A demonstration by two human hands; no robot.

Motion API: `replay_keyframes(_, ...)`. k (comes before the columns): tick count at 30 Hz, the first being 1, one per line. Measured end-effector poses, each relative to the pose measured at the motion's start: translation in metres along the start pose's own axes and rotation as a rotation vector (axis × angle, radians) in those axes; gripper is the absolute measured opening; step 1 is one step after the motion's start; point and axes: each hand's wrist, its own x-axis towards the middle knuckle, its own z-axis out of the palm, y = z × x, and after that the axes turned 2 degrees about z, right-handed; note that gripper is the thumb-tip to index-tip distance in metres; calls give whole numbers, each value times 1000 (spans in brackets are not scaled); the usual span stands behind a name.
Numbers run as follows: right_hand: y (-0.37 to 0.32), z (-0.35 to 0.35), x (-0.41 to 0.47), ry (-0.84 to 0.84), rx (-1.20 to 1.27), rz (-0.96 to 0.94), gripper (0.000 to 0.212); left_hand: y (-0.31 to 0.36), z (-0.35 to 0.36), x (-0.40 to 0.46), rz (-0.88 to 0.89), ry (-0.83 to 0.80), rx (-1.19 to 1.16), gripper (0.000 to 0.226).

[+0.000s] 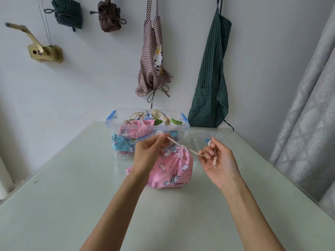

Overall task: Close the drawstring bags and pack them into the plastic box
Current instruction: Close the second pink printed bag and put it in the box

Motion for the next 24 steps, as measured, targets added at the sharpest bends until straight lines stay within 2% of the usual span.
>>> replay_keyframes(4,2,5,-3,-39,-16,21,38,6,5,1,-113,-171,-267,24)
replay_keyframes(9,-1,3,-2,-38,-89,0,38,9,-1,7,-244,-133,-351,23)
replay_keyframes(12,0,2,-1,-15,-107,38,39,6,-8,9,-266,-174,-272,33)
replay_keyframes(15,2,-1,1,32,-152,60,39,3,-10,9,-285,-229,-210,30)
replay_keyframes(18,-3,-4,1,63,-237,81,39,0,-10,8,-201,-362,50,21)
replay_keyframes(21,-17,-1,-5,-24,-379,105,38,0,-6,3,-124,-436,304,20)
replay_keyframes(24,-32,10,-20,-192,-657,81,35,1,2,-3,-88,-489,416,17)
